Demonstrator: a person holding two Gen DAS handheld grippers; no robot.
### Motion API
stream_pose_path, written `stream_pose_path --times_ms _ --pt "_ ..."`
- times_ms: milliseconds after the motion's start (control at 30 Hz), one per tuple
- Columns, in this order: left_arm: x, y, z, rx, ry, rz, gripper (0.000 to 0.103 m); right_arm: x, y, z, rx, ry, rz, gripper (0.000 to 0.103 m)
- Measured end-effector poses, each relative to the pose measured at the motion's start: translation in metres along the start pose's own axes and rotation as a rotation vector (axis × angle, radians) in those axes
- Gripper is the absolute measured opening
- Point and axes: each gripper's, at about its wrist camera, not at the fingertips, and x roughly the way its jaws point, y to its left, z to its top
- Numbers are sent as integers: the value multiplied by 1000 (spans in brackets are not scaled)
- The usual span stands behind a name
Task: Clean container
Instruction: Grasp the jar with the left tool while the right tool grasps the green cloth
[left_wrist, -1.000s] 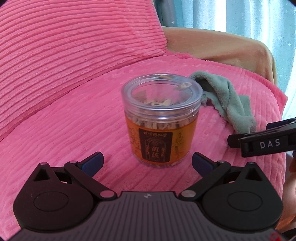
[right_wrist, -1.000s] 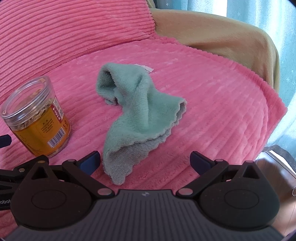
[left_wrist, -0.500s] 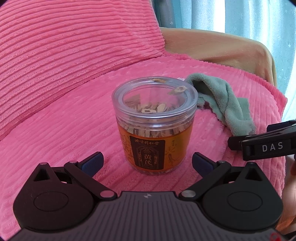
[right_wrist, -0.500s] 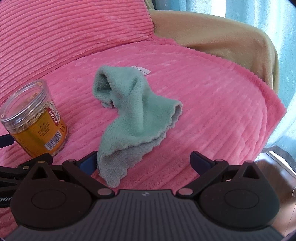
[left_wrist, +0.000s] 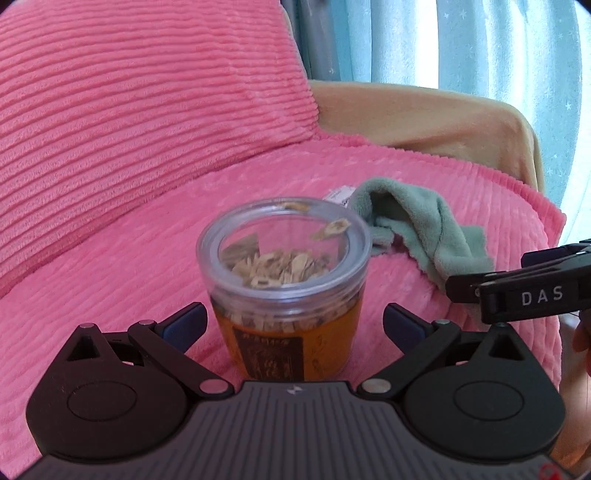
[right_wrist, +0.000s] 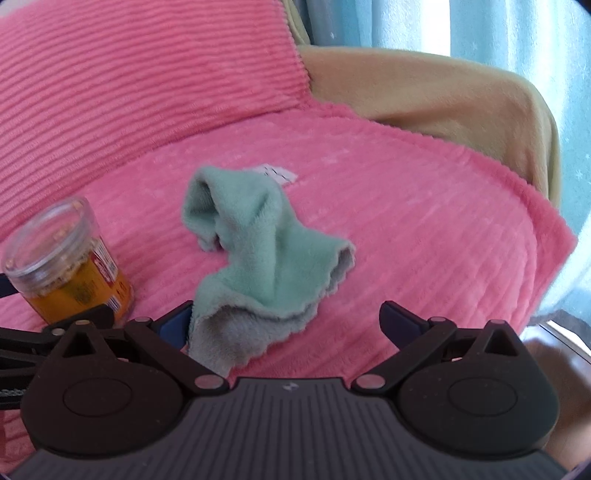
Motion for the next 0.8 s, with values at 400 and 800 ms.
stream_pose_path --times_ms 400,800 --pt "1 4 4 18 23 3 87 6 -2 14 -28 -74 17 95" --pt "11 7 10 81 14 -46 86 30 9 26 -107 -100 8 75"
